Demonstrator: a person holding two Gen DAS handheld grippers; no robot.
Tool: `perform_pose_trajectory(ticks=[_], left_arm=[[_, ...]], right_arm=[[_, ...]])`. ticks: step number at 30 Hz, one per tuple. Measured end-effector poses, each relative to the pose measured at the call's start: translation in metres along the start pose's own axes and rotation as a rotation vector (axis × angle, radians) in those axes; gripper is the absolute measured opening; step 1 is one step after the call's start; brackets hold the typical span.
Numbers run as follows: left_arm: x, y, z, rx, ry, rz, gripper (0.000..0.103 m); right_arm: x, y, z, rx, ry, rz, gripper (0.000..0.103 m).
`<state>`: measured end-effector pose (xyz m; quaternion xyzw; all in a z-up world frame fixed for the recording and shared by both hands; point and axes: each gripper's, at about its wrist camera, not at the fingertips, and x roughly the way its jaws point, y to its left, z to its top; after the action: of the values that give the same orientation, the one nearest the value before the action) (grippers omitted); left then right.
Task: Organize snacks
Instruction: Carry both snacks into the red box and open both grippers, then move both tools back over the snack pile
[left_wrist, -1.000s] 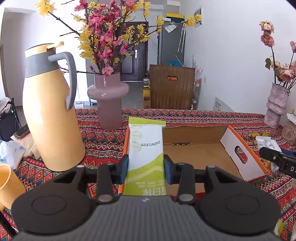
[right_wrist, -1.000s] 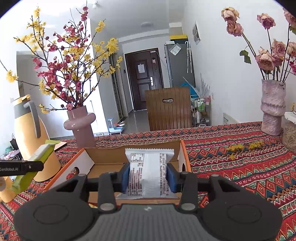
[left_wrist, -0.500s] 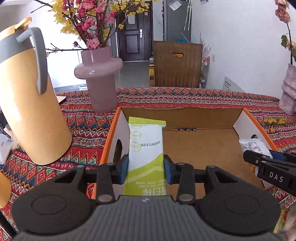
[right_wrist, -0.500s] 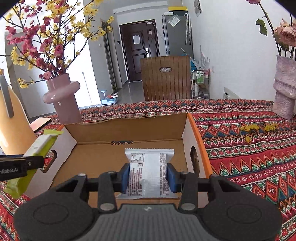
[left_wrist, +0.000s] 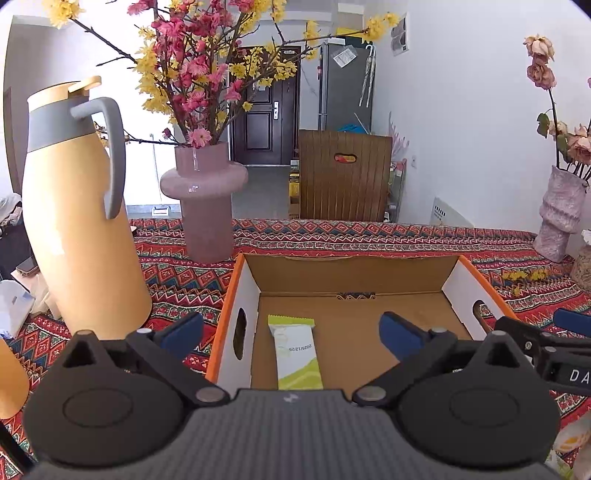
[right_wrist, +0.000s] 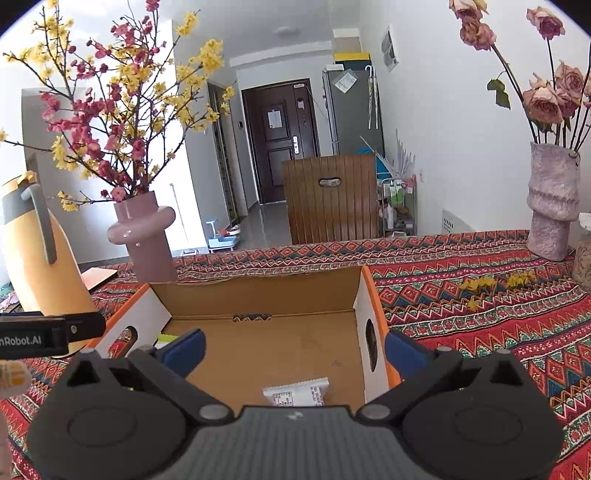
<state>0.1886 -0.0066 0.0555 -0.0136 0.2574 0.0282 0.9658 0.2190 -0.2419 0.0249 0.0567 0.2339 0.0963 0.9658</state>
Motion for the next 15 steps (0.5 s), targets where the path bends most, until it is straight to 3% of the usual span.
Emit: perform_pose_trajectory(ticks=[15], left_arm=[[-0.081, 0.015, -0.048, 0.002, -0.065, -0.055, 0.103]], right_arm=[[-0.098, 0.0, -0.045, -0.045, -0.069, 0.011, 0.103]])
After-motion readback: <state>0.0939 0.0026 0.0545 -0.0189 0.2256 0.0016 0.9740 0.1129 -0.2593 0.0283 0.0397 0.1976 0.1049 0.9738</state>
